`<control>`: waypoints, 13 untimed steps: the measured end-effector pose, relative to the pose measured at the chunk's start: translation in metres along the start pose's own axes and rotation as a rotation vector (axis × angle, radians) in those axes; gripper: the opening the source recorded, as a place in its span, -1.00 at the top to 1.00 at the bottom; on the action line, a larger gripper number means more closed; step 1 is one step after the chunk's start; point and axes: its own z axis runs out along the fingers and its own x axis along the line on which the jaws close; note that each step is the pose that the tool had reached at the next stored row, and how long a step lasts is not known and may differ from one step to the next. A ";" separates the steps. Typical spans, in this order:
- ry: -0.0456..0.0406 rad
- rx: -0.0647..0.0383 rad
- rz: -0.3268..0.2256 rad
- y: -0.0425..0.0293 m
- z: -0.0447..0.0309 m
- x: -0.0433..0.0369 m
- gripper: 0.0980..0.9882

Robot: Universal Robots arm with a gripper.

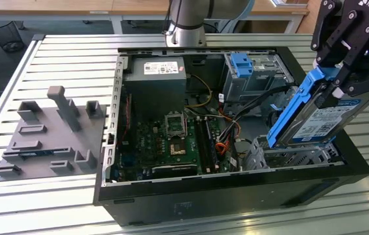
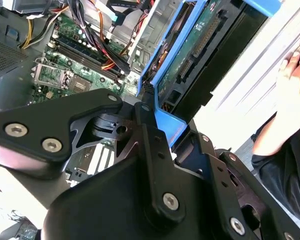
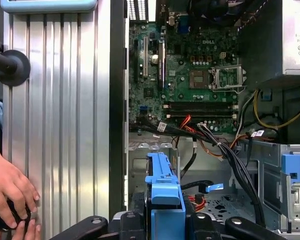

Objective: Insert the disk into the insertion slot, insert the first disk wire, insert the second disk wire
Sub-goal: 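Insert the disk into the insertion slot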

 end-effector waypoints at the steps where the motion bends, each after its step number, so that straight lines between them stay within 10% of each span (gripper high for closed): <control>1: 0.0000 0.000 0.000 0.0000 0.0009 -0.0007 0.40; 13: 0.0001 0.002 0.000 0.0020 0.0126 -0.0072 0.40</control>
